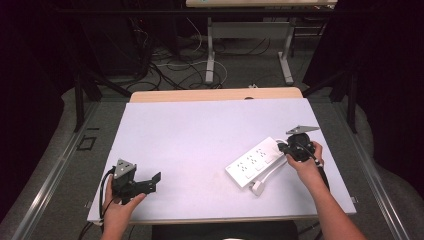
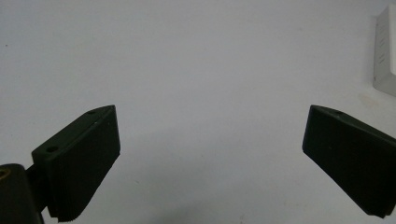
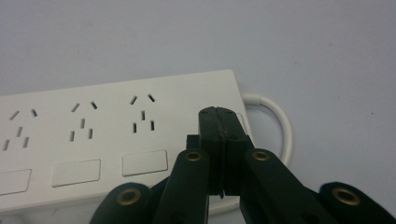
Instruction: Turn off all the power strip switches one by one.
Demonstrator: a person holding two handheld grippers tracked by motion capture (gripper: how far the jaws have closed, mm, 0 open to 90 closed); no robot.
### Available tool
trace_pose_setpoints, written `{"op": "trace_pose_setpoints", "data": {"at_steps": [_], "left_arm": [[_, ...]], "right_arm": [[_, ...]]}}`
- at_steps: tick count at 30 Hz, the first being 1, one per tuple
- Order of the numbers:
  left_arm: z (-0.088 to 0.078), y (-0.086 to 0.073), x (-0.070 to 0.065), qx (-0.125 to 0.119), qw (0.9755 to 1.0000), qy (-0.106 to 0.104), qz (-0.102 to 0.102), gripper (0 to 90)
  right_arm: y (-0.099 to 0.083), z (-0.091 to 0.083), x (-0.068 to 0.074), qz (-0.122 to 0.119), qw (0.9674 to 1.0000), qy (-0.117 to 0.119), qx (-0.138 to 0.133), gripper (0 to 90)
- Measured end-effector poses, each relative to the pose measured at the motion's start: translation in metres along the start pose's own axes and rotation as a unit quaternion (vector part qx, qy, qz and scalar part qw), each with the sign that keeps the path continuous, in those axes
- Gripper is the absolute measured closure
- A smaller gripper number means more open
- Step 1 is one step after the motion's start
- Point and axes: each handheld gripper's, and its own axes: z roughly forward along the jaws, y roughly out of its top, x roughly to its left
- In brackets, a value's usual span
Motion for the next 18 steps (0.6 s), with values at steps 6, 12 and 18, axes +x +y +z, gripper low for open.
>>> {"op": "trace_pose_setpoints", "data": {"at_steps": [6, 12, 18], "left_arm": [[0.001, 0.000, 0.001, 0.004, 1.0000, -0.001, -0.003, 4.1], [0.003, -0.001, 0.001, 0.002, 1.0000, 0.002, -0.001, 4.1], [0.002, -0.001, 0.001, 0.003, 1.0000, -0.004, 0.000, 2.9]], "right_arm": [[0.001, 0.011, -0.003, 0.008, 0.9999, -0.002, 0.012, 90.0], [0.001, 0.018, -0.004, 0.009, 0.9997, -0.006, 0.022, 90.0], [0.001, 0.022, -0.006, 0.015, 0.9995, -0.011, 0.027, 90.0]]}}
